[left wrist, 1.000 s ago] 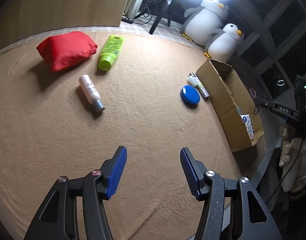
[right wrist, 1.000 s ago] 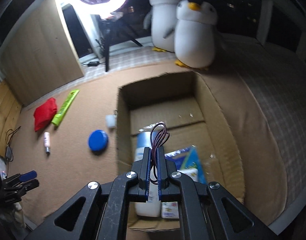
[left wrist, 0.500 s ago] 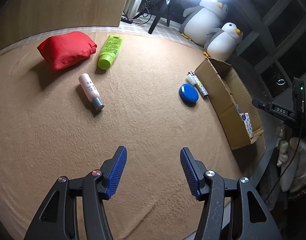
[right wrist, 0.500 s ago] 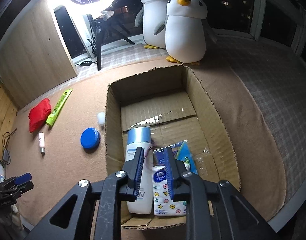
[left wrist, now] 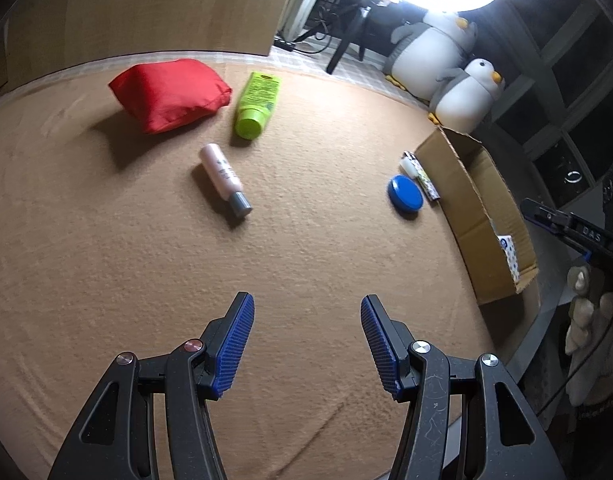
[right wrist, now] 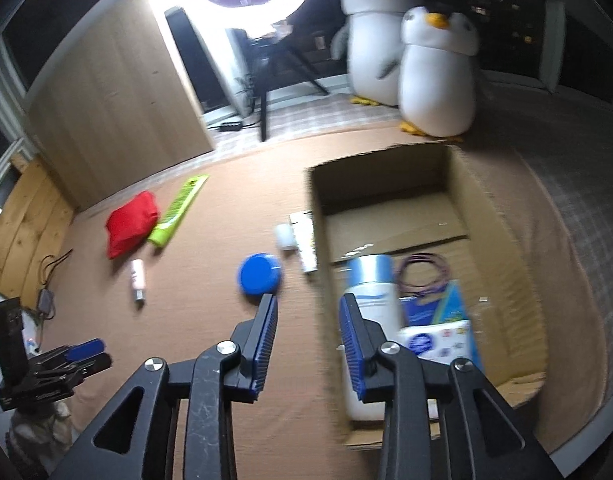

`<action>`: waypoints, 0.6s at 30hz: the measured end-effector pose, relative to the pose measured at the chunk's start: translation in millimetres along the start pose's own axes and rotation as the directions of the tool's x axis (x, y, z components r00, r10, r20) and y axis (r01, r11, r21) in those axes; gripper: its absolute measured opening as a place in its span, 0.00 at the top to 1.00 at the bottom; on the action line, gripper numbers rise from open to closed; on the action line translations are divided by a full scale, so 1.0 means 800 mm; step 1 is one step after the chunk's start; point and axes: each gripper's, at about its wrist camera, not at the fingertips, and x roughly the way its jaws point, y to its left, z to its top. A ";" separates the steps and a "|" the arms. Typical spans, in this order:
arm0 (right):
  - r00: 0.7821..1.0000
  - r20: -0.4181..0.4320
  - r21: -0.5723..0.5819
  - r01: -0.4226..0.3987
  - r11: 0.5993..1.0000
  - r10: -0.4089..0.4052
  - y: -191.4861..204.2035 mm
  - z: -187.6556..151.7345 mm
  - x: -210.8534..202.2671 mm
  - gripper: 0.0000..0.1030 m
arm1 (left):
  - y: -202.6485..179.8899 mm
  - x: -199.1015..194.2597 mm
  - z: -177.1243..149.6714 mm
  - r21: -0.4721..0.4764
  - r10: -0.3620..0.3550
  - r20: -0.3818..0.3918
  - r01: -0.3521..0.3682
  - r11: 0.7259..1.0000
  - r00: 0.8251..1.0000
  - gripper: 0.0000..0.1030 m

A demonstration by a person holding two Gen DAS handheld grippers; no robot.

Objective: Organize objects
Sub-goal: 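Lift the rubber band into the box and open the right gripper, then move the right gripper to the blue round lid and grasp it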

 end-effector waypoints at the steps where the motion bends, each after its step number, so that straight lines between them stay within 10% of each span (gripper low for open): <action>1: 1.000 -0.004 -0.003 -0.015 1.000 0.015 0.007 0.000 0.002 0.68 | 0.003 0.000 0.001 -0.005 0.002 0.001 -0.002 1.000 1.000 0.42; 18: 0.988 -0.125 -0.029 -0.092 0.995 0.088 0.082 -0.020 0.074 0.51 | 0.025 0.014 0.023 -0.039 0.067 0.009 -0.067 0.997 0.998 0.28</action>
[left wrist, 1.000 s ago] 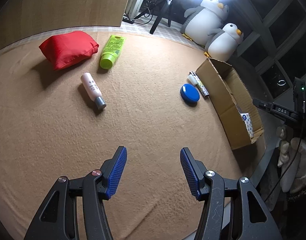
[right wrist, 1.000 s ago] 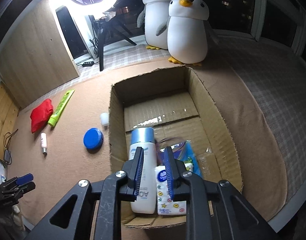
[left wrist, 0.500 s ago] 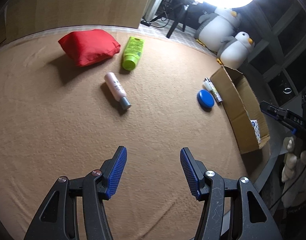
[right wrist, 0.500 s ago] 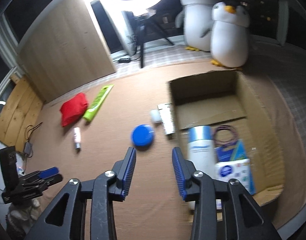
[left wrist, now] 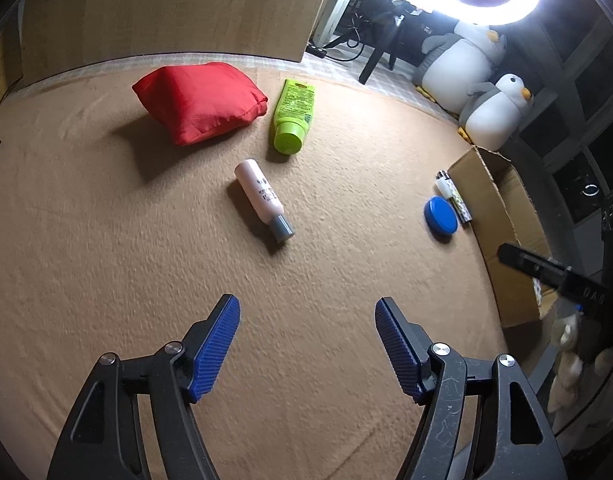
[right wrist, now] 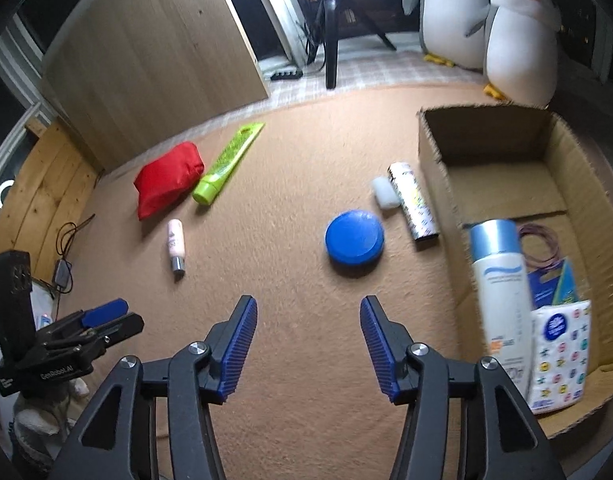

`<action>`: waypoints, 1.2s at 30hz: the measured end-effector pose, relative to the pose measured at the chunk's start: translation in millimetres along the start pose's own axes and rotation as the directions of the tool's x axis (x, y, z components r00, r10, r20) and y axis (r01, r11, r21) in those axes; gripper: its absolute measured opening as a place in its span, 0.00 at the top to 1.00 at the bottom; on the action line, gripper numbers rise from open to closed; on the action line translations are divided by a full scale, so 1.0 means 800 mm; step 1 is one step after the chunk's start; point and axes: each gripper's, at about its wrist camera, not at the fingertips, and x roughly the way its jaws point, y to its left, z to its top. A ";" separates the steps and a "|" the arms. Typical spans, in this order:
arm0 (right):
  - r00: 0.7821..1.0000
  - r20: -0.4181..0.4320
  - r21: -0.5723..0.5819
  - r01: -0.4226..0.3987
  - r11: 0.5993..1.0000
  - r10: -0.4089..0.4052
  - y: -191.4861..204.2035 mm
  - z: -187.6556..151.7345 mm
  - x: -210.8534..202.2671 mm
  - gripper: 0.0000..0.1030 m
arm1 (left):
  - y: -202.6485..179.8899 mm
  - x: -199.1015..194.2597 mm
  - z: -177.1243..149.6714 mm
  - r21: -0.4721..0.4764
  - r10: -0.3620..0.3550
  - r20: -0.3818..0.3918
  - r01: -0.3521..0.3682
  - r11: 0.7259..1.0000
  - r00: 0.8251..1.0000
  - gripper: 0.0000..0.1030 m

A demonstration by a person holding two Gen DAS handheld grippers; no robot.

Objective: Organize objects
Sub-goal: 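Move the right gripper to the blue round lid and grasp it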

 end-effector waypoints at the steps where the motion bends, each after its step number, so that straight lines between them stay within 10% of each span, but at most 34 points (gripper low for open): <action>1: 1.000 -0.015 0.004 -0.003 1.000 0.003 0.001 -0.001 0.006 0.51 | 0.000 0.002 0.001 0.000 0.002 -0.002 -0.002 1.000 1.000 0.28; 36: 0.984 -0.052 0.079 0.175 0.981 -0.171 -0.021 0.051 0.101 0.50 | 0.038 0.037 0.029 -0.038 -0.010 -0.034 0.009 0.999 0.999 0.28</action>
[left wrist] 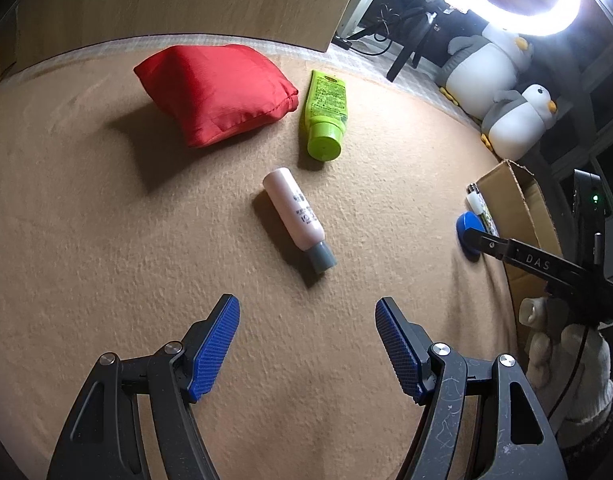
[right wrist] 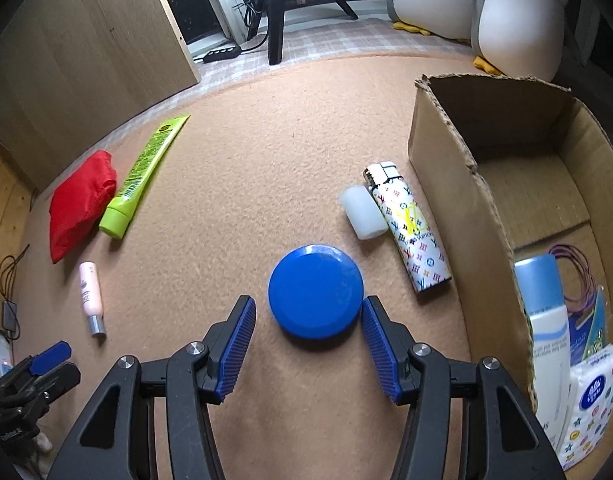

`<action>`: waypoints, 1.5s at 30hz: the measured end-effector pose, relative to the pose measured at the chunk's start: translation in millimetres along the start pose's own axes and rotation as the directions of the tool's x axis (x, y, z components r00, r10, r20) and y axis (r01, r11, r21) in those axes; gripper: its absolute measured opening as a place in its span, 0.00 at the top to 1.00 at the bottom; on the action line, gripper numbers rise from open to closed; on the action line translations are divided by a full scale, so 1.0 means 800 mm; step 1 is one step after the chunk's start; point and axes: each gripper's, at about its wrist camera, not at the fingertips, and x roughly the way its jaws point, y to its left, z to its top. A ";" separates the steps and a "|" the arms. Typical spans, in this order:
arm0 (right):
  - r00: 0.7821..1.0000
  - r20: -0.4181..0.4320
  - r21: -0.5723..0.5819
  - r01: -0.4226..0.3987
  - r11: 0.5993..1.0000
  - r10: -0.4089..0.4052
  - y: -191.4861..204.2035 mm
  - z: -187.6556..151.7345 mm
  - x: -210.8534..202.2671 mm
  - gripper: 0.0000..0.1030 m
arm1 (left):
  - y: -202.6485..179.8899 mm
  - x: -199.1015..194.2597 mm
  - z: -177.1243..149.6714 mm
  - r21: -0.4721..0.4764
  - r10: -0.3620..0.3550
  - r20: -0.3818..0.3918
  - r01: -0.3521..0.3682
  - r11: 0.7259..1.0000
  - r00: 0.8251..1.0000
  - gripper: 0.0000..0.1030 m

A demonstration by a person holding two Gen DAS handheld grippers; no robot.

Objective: Organize objects
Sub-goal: 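Move the right gripper to the blue round lid and grasp it, then grasp the pink COGI bottle with the left gripper while the right gripper lifts the blue lid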

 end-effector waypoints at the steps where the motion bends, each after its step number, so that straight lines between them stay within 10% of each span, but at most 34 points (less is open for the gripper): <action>1: 1.000 -0.001 -0.005 0.004 1.000 -0.004 0.001 0.001 0.002 0.50 | -0.001 0.002 0.003 0.002 0.002 0.001 -0.002 1.000 1.000 0.28; 19: 0.999 0.011 -0.119 0.032 0.992 -0.031 0.035 0.005 0.012 0.50 | -0.012 0.044 0.052 0.032 0.124 -0.017 -0.124 0.992 0.992 0.29; 35: 1.000 0.013 -0.180 0.002 0.984 0.000 0.050 -0.001 0.014 0.55 | -0.024 0.048 0.052 0.097 0.190 0.010 -0.190 0.977 0.982 0.77; 45: 0.999 0.007 -0.193 -0.034 0.981 0.036 0.052 -0.012 0.005 0.55 | -0.005 0.039 0.042 0.038 0.112 -0.002 -0.112 0.993 0.994 0.79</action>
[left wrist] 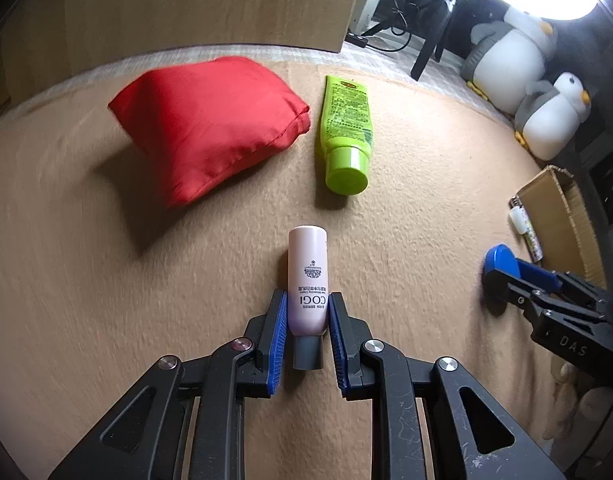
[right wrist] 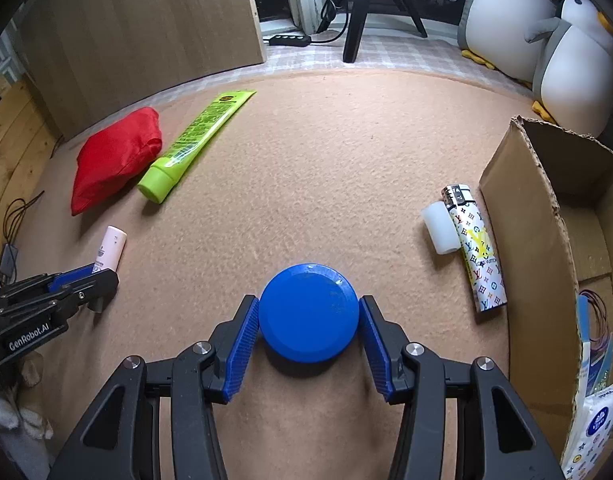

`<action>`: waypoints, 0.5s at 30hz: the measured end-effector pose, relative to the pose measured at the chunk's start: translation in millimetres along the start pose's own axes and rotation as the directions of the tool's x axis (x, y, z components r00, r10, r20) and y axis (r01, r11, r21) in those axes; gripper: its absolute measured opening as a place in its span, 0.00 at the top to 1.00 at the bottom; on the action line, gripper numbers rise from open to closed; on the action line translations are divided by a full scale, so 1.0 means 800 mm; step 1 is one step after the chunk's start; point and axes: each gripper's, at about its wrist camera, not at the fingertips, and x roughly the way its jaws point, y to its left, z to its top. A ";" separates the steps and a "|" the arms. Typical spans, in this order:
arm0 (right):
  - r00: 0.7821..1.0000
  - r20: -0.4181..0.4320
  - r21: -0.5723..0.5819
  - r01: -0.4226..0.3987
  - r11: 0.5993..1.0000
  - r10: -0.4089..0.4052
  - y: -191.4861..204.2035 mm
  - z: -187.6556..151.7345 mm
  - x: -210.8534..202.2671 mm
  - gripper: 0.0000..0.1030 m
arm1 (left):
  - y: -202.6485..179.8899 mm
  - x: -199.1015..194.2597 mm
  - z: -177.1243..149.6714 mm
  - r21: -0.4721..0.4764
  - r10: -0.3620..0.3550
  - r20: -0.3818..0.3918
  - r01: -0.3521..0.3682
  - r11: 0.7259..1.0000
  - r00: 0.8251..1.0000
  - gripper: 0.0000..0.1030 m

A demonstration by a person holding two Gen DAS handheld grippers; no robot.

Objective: Organize objects
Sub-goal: 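Grasp the pink COGI bottle with the left gripper while the right gripper lifts the blue lid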

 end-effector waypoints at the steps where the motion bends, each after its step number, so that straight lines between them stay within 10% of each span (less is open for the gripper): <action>1: 1.000 0.002 0.000 -0.002 1.000 0.002 0.000 -0.001 -0.001 0.55 | 0.003 -0.001 -0.001 -0.008 -0.008 0.000 0.008 1.000 1.000 0.79; 15: 0.996 0.082 0.007 -0.046 0.999 0.045 -0.007 -0.005 -0.055 0.55 | -0.024 -0.044 -0.013 0.031 -0.026 0.058 0.024 0.999 0.998 0.79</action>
